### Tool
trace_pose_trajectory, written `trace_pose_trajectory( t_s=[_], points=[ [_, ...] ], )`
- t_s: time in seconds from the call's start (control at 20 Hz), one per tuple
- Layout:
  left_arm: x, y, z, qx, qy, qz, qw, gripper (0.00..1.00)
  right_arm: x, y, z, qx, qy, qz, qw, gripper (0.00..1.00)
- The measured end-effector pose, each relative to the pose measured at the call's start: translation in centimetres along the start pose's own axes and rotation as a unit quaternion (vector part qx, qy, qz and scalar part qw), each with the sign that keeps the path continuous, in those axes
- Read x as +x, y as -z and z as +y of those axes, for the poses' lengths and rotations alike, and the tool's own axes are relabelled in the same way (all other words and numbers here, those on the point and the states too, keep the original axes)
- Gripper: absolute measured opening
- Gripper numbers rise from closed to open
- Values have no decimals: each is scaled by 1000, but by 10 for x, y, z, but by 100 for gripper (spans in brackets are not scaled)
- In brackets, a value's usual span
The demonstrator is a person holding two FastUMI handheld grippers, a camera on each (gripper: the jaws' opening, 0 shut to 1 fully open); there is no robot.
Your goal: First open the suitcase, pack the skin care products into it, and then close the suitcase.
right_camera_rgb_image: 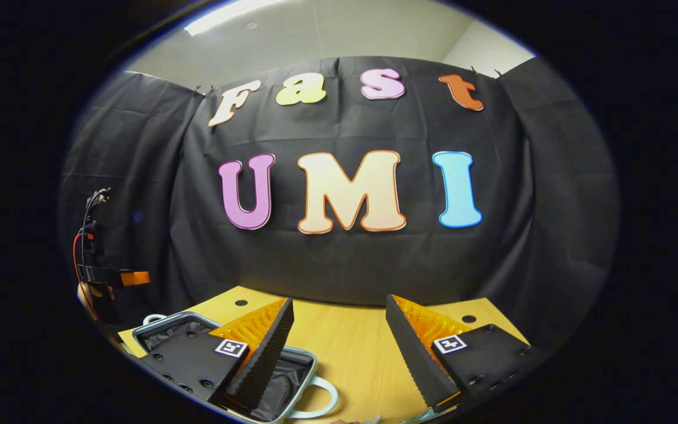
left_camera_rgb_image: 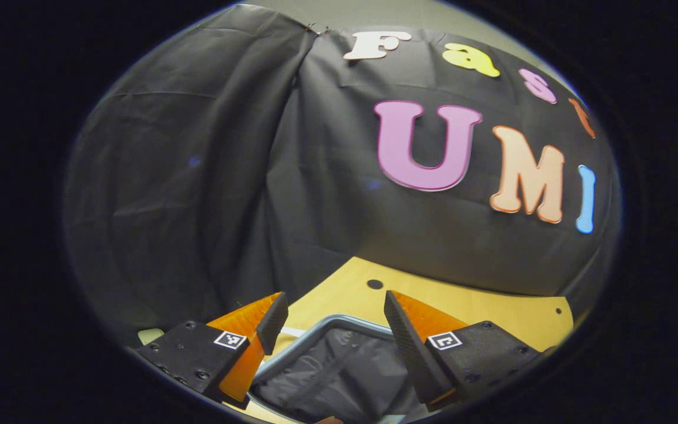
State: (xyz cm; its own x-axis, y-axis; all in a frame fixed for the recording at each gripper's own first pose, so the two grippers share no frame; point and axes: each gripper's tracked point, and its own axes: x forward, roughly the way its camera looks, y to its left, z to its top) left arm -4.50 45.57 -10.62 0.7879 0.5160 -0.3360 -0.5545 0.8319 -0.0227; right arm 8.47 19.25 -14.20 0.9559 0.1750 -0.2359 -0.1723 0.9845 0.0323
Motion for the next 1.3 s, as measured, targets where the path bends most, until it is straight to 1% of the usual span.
trace_pose_trajectory(
  t_s=[0.05,0.1,0.15,0.2,0.25,0.45,0.5,0.65,0.9,0.95,1.0,1.1,1.3],
  points=[
    [-6,1,-12,2,5,-6,1000,95,-4,-4,-5,-3,-2,-7,1000,96],
    [-14,0,-26,7,16,-8,1000,96,-7,-6,-10,-5,-4,-12,1000,98],
    [-22,1,-40,15,23,-13,1000,94,-11,-7,-15,-5,-6,-14,1000,98],
    [-28,1,-52,24,29,-15,999,96,-15,-6,-21,-5,-7,-15,1000,98],
    [-37,2,-67,29,38,-19,999,95,-18,-6,-28,-4,-4,-15,1000,96],
    [-63,13,-140,51,92,-29,994,94,-33,-10,-67,-2,20,-27,999,98],
    [-68,20,-156,58,105,-25,992,95,-36,-11,-77,-3,26,-29,999,99],
    [-84,46,-195,74,136,-9,988,96,-46,-11,-101,-8,36,-31,999,98],
    [-113,93,-264,89,196,20,976,95,-69,-5,-138,-20,45,-24,999,98],
    [-118,101,-276,88,207,27,974,94,-74,-2,-144,-23,47,-21,998,98],
    [-125,109,-289,90,219,33,971,95,-77,1,-151,-27,49,-17,998,98],
    [-136,126,-313,94,242,43,965,96,-86,7,-162,-30,51,-10,998,98],
    [-155,156,-349,103,279,65,953,95,-100,18,-179,-32,56,3,998,98]
  ],
)
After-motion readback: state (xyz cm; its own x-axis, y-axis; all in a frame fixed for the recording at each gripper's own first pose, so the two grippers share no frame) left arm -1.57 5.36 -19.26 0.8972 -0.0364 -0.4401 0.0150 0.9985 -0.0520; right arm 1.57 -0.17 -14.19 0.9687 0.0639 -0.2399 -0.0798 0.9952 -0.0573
